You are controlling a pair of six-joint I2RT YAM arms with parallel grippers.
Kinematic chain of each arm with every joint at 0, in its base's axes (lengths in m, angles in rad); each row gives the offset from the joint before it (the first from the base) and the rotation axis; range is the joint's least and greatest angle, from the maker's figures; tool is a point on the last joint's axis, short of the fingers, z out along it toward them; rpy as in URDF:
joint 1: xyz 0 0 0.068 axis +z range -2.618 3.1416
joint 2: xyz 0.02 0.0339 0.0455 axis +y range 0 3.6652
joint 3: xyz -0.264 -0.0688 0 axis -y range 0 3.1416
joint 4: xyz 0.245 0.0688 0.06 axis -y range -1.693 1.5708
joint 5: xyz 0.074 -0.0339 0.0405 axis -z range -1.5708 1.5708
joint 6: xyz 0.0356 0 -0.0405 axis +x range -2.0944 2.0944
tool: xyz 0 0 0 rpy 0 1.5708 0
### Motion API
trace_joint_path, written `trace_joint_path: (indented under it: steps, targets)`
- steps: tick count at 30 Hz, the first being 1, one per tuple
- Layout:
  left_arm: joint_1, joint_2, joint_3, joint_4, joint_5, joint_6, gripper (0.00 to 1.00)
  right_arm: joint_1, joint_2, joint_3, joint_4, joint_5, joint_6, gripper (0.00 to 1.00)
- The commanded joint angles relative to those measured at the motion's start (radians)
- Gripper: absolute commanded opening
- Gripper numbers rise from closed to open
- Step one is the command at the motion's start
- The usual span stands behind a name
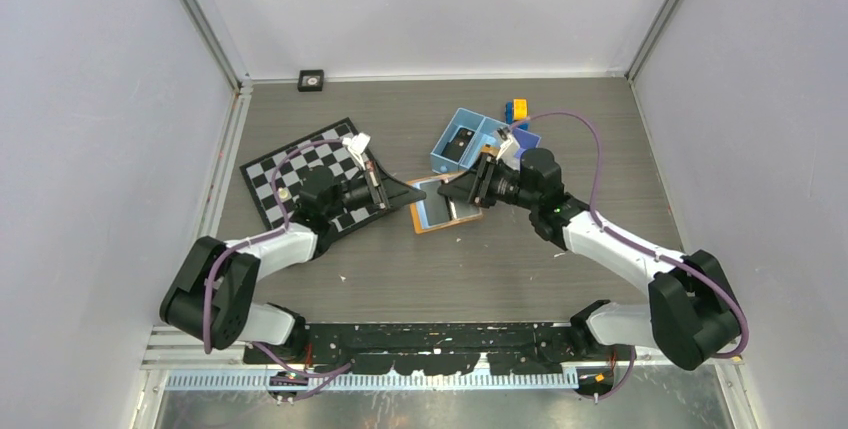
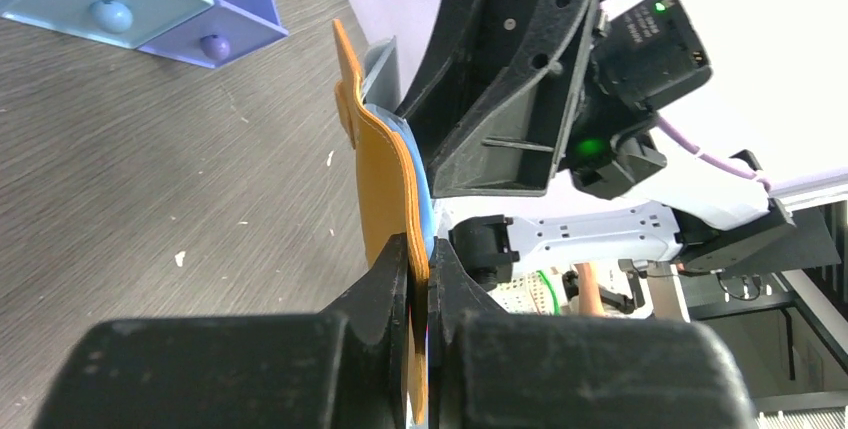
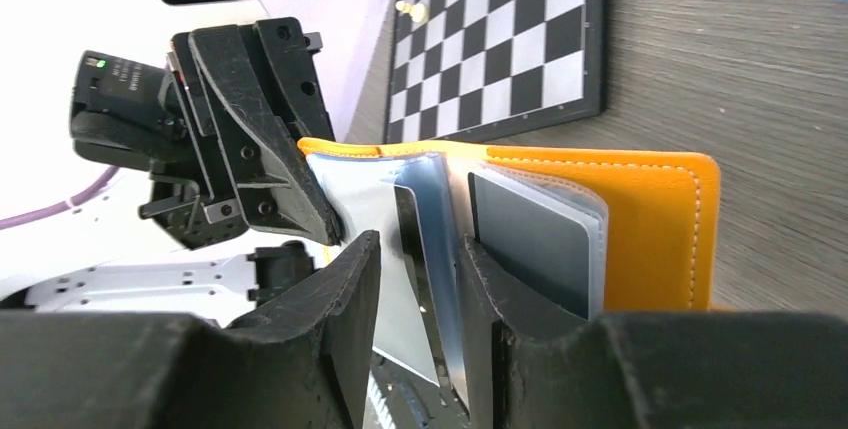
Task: Take the credit cards out of the card holder
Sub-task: Remove the credit card from the card holder.
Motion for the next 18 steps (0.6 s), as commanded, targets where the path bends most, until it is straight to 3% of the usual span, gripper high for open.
trace_joint_path:
  steps: [1,12,18]
  targets:
    - [0.006,-0.068,-0.002,0.146,0.044,-0.038,0.00,-0.024,0.007,-0.031,0.209,-0.120,0.112,0.37]
    - [0.040,-0.046,-0.023,0.190,0.037,-0.075,0.00,-0.036,0.069,-0.102,0.609,-0.224,0.314,0.16]
    - [0.040,-0.022,-0.022,0.221,0.045,-0.091,0.00,-0.024,0.063,-0.090,0.559,-0.216,0.282,0.16]
